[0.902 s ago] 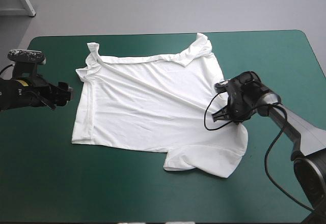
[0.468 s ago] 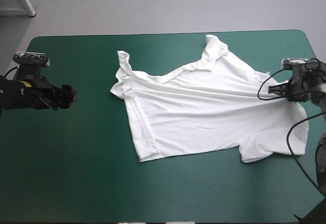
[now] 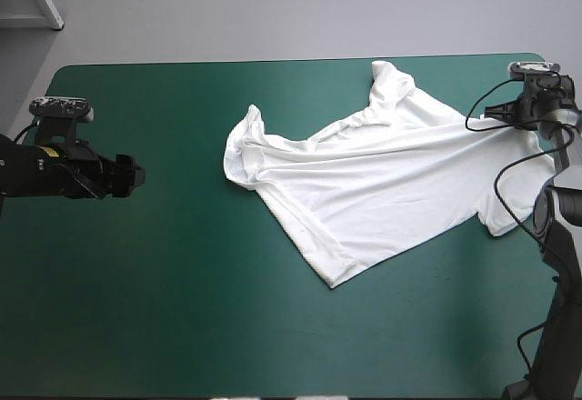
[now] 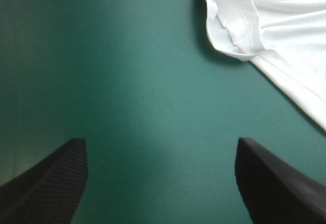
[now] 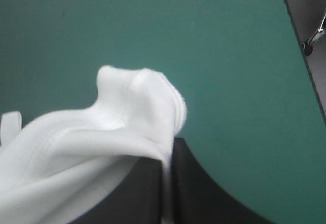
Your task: Fold the cloth
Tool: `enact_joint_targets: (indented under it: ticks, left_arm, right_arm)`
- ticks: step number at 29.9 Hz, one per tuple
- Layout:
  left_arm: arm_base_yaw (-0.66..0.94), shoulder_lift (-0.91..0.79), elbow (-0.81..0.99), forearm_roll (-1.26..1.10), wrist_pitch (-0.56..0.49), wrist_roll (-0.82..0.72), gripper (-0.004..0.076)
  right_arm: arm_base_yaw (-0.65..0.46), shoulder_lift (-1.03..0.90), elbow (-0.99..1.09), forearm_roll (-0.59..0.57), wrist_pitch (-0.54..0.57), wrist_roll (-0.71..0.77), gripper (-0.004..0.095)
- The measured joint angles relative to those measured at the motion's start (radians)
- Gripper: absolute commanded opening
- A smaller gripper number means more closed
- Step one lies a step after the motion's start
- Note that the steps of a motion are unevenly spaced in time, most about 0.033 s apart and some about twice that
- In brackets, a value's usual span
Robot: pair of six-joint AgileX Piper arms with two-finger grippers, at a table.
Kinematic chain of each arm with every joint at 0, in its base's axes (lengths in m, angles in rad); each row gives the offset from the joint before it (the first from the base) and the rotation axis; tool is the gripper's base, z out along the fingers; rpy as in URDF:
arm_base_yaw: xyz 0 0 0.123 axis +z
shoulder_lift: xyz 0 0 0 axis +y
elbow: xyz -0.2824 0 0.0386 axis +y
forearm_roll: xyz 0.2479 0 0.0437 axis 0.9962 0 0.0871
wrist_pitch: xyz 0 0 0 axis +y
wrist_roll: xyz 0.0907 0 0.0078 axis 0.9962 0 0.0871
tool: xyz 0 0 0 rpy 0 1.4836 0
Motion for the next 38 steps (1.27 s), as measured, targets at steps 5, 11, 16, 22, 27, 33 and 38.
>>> enact_joint_targets:
  ticks: [5,11,16,22,27,33,38]
  left_arm:
    - [0.0,0.0,0.0,-0.002,0.006,0.0,0.0574]
    - [0.0,0.0,0.001,-0.004,-0.004,0.0,0.0574]
    - [0.0,0.0,0.001,-0.009,-0.011,0.0,0.0574]
    - [0.0,0.0,0.001,-0.028,-0.013,0.0,0.0574]
    - [0.0,0.0,0.002,-0.035,-0.023,0.0,0.0574]
    - [0.0,0.001,0.003,-0.047,-0.04,0.003,0.0574]
    - [0.0,0.001,0.003,-0.054,-0.054,0.023,0.0574]
  right_arm:
    - [-0.01,0.113,-0.194,0.042,0.017,0.003,0.0001]
    - [-0.011,0.126,-0.255,0.099,0.024,-0.044,0.0561]
    - [-0.011,0.127,-0.262,0.101,0.055,-0.057,0.0873]
    - [-0.011,0.104,-0.276,0.122,0.225,-0.09,0.0723]
    - [-0.011,0.009,-0.27,0.233,0.44,-0.154,0.0573]
    - [0.0,-0.204,-0.091,0.449,0.471,-0.186,0.051]
    - [0.078,-0.449,0.104,0.469,0.471,-0.229,0.051]
